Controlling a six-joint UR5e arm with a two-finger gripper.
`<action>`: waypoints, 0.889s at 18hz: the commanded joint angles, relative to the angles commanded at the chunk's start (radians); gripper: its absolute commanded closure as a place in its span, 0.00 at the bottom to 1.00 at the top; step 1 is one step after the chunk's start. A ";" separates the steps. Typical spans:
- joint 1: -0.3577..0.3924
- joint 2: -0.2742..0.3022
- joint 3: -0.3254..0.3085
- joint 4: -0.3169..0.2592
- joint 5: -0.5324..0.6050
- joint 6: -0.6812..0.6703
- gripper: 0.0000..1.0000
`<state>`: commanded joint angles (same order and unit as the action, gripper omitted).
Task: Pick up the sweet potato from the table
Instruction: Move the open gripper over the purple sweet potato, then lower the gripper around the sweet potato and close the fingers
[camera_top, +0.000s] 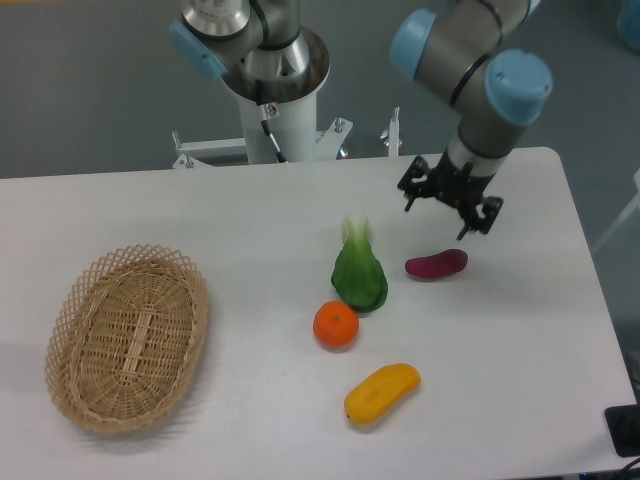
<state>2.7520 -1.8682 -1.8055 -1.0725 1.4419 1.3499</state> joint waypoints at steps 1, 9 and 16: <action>0.000 -0.014 -0.002 0.020 0.006 0.006 0.00; -0.012 -0.071 -0.034 0.086 0.139 0.175 0.00; -0.020 -0.103 -0.038 0.149 0.146 0.247 0.00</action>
<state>2.7320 -1.9711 -1.8438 -0.9235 1.5877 1.5967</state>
